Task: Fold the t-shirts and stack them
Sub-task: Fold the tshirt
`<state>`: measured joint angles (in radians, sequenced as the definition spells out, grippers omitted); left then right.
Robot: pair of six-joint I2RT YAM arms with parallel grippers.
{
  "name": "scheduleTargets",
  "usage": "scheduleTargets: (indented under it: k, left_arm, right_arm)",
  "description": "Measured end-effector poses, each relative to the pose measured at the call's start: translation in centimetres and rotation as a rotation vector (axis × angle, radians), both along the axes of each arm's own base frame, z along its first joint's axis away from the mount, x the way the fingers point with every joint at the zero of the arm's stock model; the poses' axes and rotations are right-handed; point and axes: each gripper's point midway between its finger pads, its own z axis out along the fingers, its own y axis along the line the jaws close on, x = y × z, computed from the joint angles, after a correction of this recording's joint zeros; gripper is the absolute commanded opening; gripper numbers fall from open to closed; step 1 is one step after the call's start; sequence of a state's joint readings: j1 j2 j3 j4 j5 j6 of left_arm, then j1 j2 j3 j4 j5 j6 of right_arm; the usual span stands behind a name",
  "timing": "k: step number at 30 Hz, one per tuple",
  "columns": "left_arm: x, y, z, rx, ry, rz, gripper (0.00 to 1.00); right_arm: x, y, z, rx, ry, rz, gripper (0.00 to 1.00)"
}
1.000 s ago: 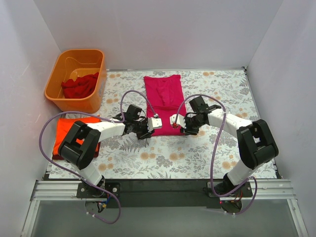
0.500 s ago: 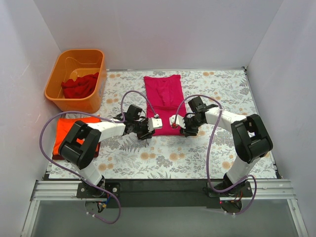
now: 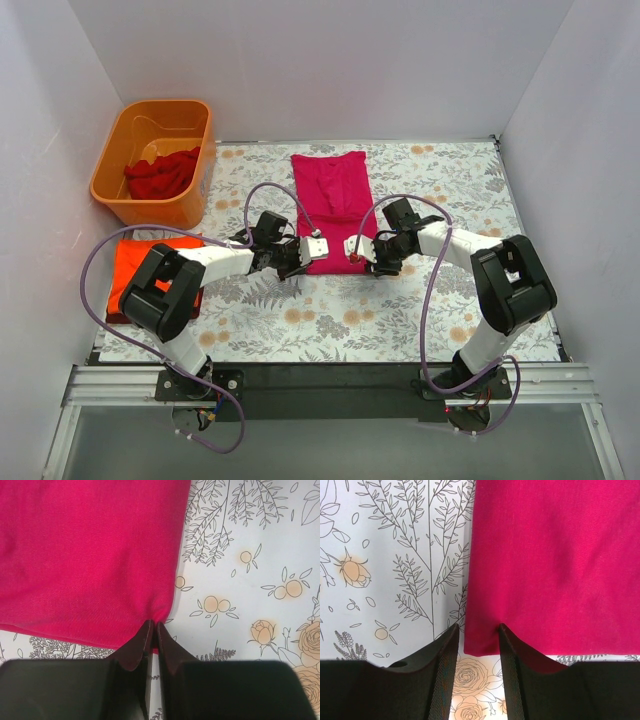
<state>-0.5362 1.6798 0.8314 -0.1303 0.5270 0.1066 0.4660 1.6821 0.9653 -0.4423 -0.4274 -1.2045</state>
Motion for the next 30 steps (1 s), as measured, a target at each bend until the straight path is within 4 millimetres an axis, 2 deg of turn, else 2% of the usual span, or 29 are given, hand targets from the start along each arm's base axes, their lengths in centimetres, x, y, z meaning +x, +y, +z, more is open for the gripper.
scheduleTargets:
  k: [5,7,10,11,13,14,24,27,30]
  left_arm:
    - [0.0,0.0,0.0,-0.001,0.001,0.001,0.00]
    - [0.0,0.0,0.0,-0.001,0.001,0.001,0.00]
    - [0.0,0.0,0.0,-0.001,0.001,0.001,0.00]
    - [0.0,0.0,0.0,0.000,0.002,0.001,0.00]
    - [0.0,0.0,0.0,-0.001,0.003,0.000,0.00]
    - [0.0,0.0,0.0,-0.002,0.003,-0.001,0.00]
    - [-1.1,0.2,0.6,0.007,0.086,0.031,0.00]
    - [-0.8,0.3,2.0,-0.007,0.091,0.050,0.00]
    - [0.6,0.4,4.1,-0.037,0.062,0.076,0.00]
  right_arm:
    - [0.3,-0.1,0.0,-0.003,-0.007,-0.019,0.45]
    - [0.4,-0.1,0.0,0.003,-0.020,-0.025,0.42]
    - [0.2,-0.2,-0.1,0.003,-0.033,-0.026,0.30]
    - [0.2,-0.2,-0.1,0.004,-0.034,-0.028,0.22]
    - [0.2,-0.3,-0.1,0.001,-0.039,-0.031,0.12]
    - [0.4,-0.4,-0.2,-0.001,-0.044,-0.034,0.02]
    - [-0.1,-0.6,0.3,-0.012,-0.009,-0.063,0.01]
    - [0.2,-0.5,1.9,-0.008,0.004,-0.084,0.01]
    - [1.4,-0.1,4.5,0.022,-0.034,-0.105,0.01]
